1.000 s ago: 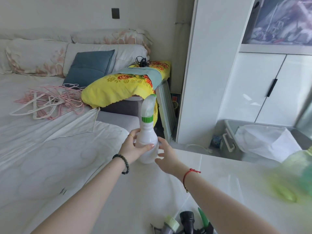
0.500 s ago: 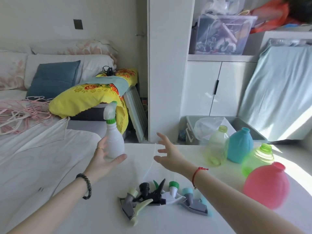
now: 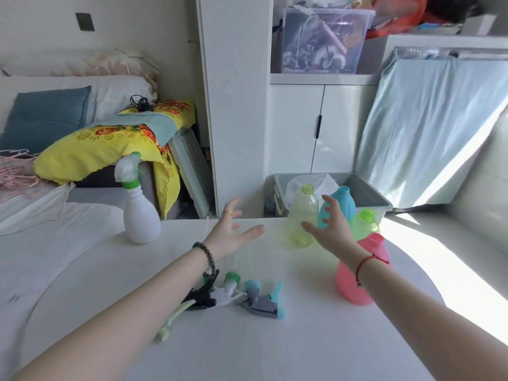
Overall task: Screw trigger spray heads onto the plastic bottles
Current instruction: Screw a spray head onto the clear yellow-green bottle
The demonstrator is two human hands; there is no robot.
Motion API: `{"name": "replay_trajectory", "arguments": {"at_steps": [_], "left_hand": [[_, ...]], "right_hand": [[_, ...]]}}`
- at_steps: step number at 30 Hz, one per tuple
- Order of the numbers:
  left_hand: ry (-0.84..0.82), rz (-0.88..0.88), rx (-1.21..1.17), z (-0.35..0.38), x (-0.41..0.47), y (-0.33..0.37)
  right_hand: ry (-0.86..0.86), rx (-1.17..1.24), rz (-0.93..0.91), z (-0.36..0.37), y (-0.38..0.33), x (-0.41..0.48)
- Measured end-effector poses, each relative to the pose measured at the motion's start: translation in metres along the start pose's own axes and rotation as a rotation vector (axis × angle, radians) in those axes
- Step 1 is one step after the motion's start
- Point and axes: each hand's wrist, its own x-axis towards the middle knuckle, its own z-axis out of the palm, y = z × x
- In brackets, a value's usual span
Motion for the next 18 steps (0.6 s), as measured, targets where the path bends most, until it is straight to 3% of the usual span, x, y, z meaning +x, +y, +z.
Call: {"name": "replay_trajectory", "arguments": {"at_steps": [10,15,18], "left_hand": [[-0.056,-0.040,0.000,0.010,0.024,-0.030],[-0.016,-0.034,0.005,-0.018,0.007,-0.032],[0.000,-0.008,-0.009,-0.035,-0.012,-0.024]], "right_hand": [[0.053,0.072,0.053,0.035,0.027,0.054],[0.115,0.049,-0.065,0.032,0.006,0.047],[0.032,0.148,-0.155,0.029,-0.028,0.022]]}}
